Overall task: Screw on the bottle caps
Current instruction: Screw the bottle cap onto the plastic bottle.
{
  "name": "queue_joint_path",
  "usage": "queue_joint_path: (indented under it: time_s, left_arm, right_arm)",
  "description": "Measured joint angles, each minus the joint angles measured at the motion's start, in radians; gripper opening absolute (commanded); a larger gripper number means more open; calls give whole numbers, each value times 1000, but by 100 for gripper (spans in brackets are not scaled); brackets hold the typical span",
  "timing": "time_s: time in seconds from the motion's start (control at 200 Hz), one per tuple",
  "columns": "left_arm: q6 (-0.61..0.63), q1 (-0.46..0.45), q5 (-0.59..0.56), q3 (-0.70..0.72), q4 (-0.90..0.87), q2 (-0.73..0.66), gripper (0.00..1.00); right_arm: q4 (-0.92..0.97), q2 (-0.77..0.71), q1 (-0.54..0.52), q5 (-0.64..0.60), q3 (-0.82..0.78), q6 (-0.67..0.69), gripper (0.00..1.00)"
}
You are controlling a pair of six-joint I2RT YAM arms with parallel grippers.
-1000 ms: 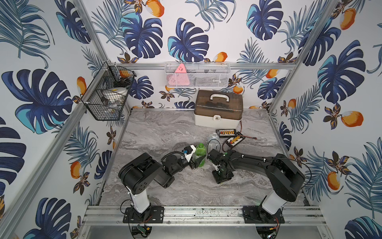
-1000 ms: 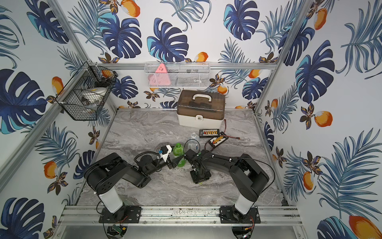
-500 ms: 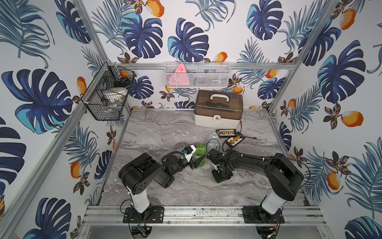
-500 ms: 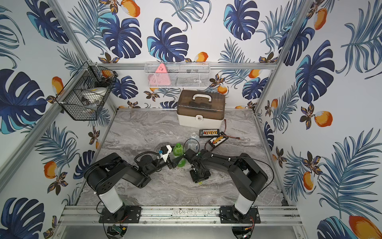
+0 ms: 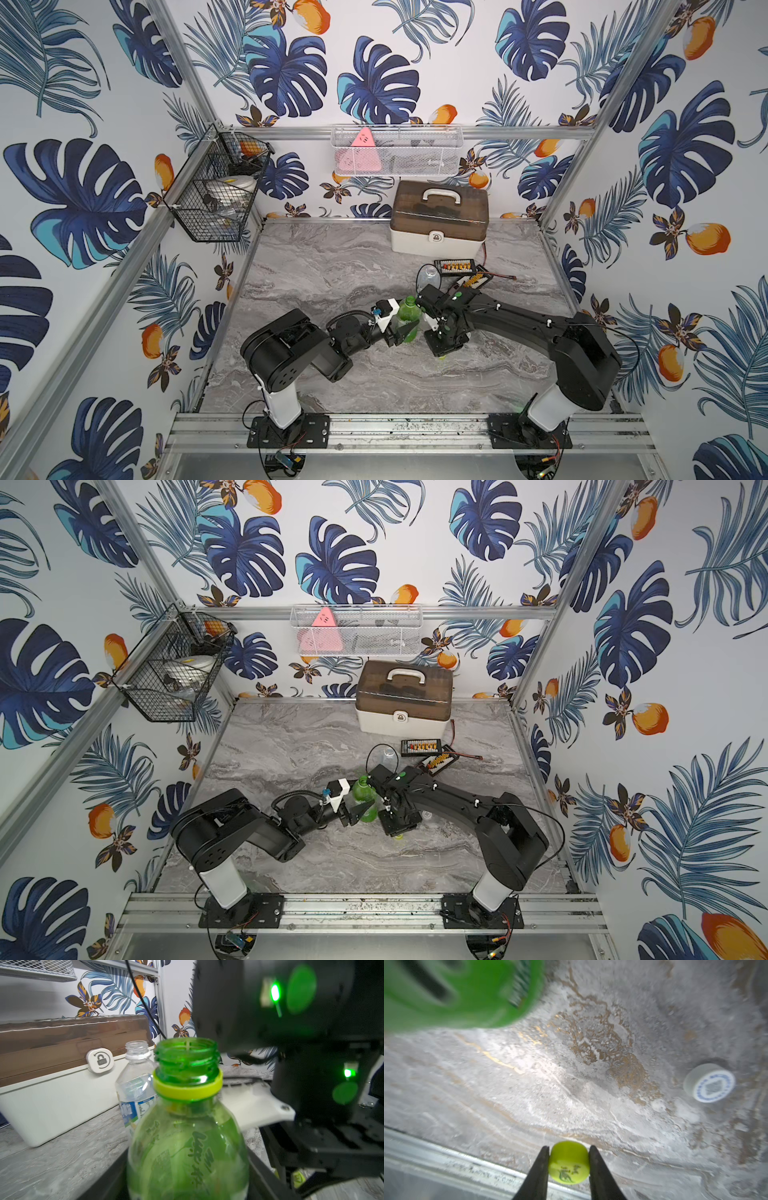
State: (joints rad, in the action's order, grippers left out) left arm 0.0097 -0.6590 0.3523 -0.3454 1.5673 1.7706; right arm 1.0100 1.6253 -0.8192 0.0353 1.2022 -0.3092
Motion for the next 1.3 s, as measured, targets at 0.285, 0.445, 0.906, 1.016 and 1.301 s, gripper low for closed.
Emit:
queue_joint_path:
  time_s: [0.285, 0.445, 0.906, 1.016, 1.301]
  left_arm:
    - [-12, -46, 38, 16, 18, -1, 71]
    - [-22, -58, 78, -12, 21, 25, 70]
    - [-37, -100, 159, -114, 41, 124, 70]
    - [-36, -103, 166, -127, 41, 135, 70]
    - [-36, -105, 172, -138, 42, 147, 70]
  right_arm:
    - [332, -39, 70, -6, 336, 90, 32]
    - [461, -29, 85, -19, 537, 118, 32]
    - [564, 72, 43, 37, 772, 108, 31]
    - [565, 83, 27, 37, 769, 106, 32]
    - [553, 107, 8, 2, 730, 73, 32]
